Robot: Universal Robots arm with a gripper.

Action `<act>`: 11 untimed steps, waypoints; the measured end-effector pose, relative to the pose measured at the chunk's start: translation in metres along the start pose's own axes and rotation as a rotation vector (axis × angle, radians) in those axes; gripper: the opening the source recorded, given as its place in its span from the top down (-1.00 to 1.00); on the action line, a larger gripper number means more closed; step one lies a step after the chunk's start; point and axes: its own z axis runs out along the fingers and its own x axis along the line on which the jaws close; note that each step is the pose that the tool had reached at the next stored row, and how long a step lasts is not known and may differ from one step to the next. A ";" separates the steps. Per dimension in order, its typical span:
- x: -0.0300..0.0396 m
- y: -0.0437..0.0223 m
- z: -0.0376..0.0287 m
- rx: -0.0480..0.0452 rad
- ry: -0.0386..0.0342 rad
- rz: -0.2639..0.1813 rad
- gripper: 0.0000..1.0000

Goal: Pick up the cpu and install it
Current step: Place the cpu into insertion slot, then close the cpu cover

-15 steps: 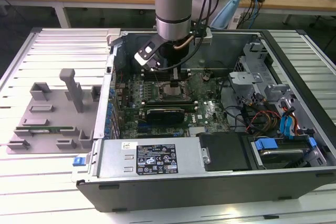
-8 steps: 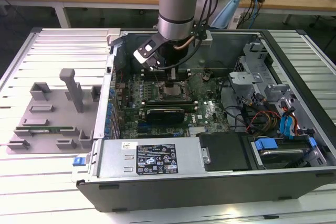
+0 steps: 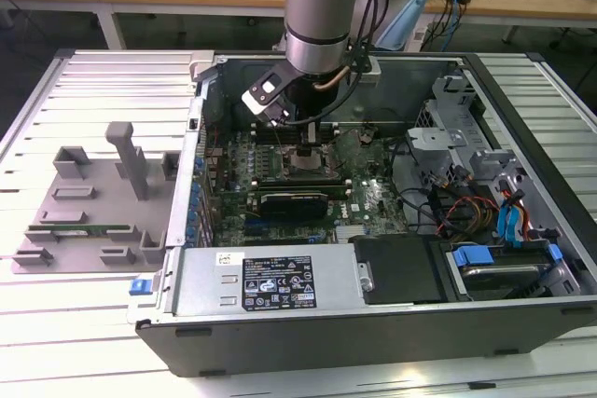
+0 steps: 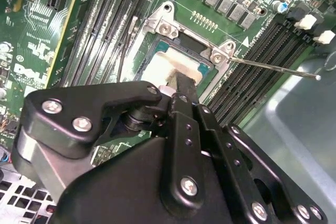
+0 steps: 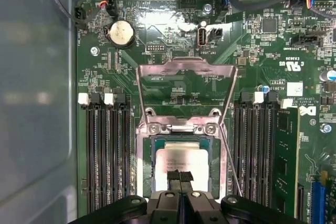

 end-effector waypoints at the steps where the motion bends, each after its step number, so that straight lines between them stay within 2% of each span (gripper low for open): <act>1: 0.0001 0.0000 -0.0042 0.0000 0.0000 0.000 0.79; 5: 0.0001 0.0048 -0.0058 0.0006 -0.0003 0.000 0.79; 7: 0.0003 0.0052 -0.0099 0.0005 -0.0001 0.000 0.79; 11: 0.0003 0.0051 -0.0104 0.0006 -0.0003 0.000 0.79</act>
